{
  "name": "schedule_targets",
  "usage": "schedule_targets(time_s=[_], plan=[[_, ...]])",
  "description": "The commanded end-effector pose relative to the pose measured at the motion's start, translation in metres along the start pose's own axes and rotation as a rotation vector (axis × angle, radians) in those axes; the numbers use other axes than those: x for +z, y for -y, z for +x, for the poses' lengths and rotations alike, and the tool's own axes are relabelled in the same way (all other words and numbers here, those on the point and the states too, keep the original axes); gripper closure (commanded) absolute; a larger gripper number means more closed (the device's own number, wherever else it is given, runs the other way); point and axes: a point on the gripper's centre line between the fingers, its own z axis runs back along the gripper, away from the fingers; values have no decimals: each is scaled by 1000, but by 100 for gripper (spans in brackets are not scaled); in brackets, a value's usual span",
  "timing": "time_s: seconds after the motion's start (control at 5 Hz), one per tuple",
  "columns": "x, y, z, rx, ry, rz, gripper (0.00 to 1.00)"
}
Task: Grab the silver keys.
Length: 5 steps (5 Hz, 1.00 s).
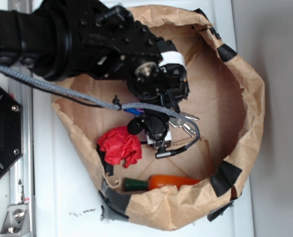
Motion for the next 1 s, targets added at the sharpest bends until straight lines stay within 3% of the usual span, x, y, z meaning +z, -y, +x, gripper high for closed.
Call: schedule_targets(time_s=[0.0,0.8], plan=[[9,4,4,-41,23,6,100],[42,-3,13,-16,9,37,100]])
